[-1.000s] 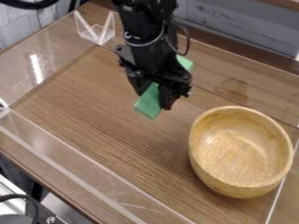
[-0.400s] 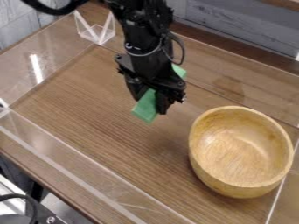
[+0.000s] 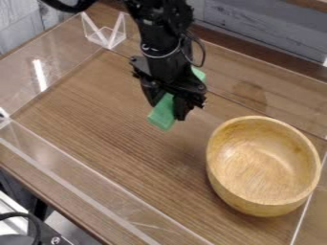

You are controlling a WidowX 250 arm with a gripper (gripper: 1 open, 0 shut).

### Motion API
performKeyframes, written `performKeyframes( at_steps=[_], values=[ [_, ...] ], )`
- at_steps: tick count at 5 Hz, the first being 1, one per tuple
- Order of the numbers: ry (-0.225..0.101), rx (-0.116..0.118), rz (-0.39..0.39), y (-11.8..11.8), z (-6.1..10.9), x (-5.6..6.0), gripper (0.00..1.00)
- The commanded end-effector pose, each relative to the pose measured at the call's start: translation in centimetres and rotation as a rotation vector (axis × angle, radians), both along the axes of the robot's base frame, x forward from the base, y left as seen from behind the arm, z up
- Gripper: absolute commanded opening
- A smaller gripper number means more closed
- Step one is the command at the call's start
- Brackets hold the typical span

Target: Remove the green block from inside the brown bowl and put it on the table

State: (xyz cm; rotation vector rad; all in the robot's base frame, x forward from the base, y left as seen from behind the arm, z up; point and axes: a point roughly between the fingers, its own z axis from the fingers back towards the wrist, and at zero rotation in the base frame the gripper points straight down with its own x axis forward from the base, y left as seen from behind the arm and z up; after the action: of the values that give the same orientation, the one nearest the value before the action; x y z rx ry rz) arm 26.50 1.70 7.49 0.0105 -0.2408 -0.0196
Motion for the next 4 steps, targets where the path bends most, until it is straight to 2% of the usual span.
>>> performKeyframes(
  at_steps=[1,4],
  values=[
    [-0.049,0.006,0.014,0.43,1.30,1.18,0.00],
    [-0.037,0.000,0.031,0.42,1.33,1.05,0.00]
  ],
)
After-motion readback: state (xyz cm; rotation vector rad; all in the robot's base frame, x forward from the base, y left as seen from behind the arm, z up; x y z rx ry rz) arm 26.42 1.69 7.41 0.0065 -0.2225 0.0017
